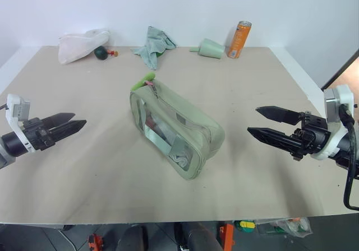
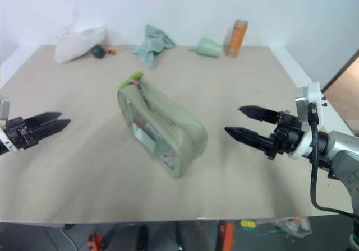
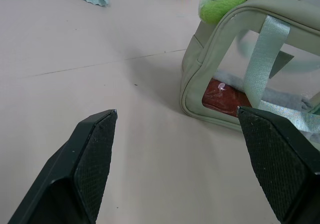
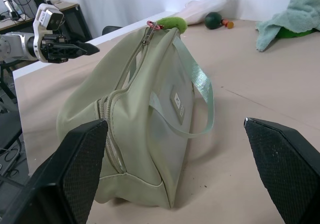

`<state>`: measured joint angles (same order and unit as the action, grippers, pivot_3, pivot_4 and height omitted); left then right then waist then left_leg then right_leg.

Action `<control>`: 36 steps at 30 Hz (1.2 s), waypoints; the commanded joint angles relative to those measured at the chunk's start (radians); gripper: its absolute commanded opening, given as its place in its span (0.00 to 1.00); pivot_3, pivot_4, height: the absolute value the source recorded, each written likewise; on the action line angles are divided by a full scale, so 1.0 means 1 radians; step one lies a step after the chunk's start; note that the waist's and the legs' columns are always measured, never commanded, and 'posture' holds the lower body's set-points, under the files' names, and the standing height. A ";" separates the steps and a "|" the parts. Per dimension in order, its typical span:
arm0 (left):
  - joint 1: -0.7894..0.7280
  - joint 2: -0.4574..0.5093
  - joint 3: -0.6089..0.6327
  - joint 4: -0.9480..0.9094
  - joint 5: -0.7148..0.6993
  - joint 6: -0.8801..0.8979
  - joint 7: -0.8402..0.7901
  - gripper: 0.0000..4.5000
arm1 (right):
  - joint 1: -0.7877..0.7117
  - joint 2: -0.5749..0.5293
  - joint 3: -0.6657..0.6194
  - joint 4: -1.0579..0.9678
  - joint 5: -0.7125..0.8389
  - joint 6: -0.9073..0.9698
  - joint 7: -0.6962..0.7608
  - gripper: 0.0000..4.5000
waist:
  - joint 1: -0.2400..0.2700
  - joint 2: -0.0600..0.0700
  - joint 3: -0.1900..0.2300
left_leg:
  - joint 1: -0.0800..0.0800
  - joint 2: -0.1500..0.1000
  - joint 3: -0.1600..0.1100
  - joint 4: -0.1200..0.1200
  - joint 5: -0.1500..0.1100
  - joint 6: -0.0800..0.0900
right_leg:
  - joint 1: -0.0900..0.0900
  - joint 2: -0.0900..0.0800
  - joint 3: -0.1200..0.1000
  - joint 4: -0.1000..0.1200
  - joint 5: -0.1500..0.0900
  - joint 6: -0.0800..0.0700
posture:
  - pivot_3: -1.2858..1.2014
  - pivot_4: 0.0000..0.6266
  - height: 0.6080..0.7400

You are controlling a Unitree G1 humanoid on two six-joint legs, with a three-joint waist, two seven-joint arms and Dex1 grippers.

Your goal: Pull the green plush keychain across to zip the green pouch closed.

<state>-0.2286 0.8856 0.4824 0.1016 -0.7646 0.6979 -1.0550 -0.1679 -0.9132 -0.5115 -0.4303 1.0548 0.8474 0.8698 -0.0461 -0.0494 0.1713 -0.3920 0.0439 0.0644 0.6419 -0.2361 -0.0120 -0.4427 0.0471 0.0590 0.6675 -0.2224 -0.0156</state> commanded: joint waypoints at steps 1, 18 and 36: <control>-0.038 0.010 0.002 -0.017 0.003 -0.013 0.010 0.88 | -0.039 -0.006 0.016 -0.043 0.020 -0.018 0.001 1.00 | 0.000 0.000 0.000 | 0.000 0.000 0.000 0.000 0.000 0.000 | 0.000 0.000 0.000 0.000 0.000 0.000 | 0.52 0.24 1.00; -0.094 -0.070 -0.040 -0.198 -0.053 -0.056 -0.028 0.88 | -0.469 0.052 0.348 -0.109 0.170 0.073 -0.043 1.00 | 0.000 -0.001 0.000 | 0.000 0.000 0.000 0.001 0.000 -0.001 | 0.000 0.000 0.000 0.000 0.001 0.001 | 0.52 0.24 1.00; -0.053 -0.106 -0.044 -0.280 -0.098 -0.052 0.033 0.88 | -0.559 0.000 0.672 -0.168 -0.203 0.112 -0.024 1.00 | 0.001 -0.001 0.000 | -0.002 0.000 -0.001 0.003 0.000 0.000 | 0.000 0.000 -0.001 0.000 0.001 0.001 | 0.52 0.24 1.00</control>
<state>-0.2819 0.7761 0.4255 -0.1397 -0.8464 0.6558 -1.0277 -0.7083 -0.9158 0.1533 -0.5682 0.8776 0.9593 0.8477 -0.0454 -0.0500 0.1710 -0.3937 0.0444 0.0639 0.6450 -0.2359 -0.0124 -0.4429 0.0468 0.0582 0.6678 -0.2216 -0.0150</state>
